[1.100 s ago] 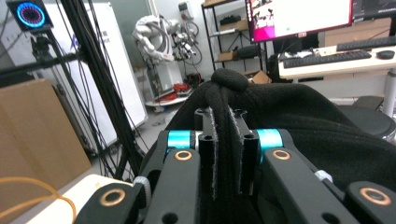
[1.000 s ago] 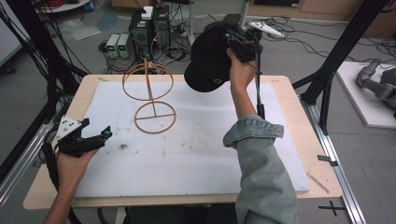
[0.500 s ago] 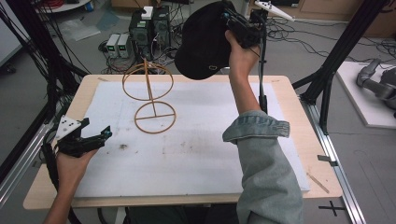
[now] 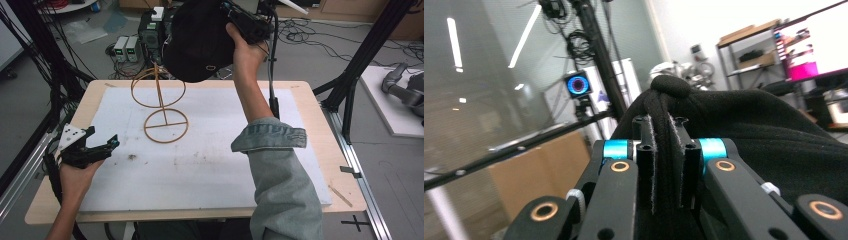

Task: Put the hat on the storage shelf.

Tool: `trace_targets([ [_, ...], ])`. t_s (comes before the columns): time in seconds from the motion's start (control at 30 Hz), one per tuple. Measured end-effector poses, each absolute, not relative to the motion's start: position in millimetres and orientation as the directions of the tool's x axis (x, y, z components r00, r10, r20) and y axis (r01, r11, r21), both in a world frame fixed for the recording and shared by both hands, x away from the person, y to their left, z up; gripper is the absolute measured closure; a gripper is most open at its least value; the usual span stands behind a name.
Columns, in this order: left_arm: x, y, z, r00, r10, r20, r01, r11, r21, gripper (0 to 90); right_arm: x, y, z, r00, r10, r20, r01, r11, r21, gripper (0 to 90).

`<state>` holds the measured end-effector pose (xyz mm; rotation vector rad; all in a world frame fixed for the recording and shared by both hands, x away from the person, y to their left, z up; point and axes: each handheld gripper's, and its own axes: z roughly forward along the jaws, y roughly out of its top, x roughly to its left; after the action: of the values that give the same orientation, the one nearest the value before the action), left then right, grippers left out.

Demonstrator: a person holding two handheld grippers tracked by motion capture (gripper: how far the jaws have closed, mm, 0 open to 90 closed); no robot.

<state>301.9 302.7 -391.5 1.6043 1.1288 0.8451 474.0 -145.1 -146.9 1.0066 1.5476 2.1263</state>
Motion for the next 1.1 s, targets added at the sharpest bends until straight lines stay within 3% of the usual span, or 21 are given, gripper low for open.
trace_targets([
  [0.53, 301.3, 303.1, -390.6, 0.331, 0.944, 0.013, 0.274, -0.109, 0.955, 15.1, 478.3, -103.4, -161.1, -0.739, 0.534, 0.41, 0.25, -0.347, 0.904, 83.9],
  [1.1, 299.8, 305.4, -389.3, 0.326, 0.945, 0.007, 0.266, -0.099, 0.959, 15.1, 484.5, -55.7, -195.1, -0.744, 0.554, 0.375, 0.311, -0.21, 0.927, 83.1],
])
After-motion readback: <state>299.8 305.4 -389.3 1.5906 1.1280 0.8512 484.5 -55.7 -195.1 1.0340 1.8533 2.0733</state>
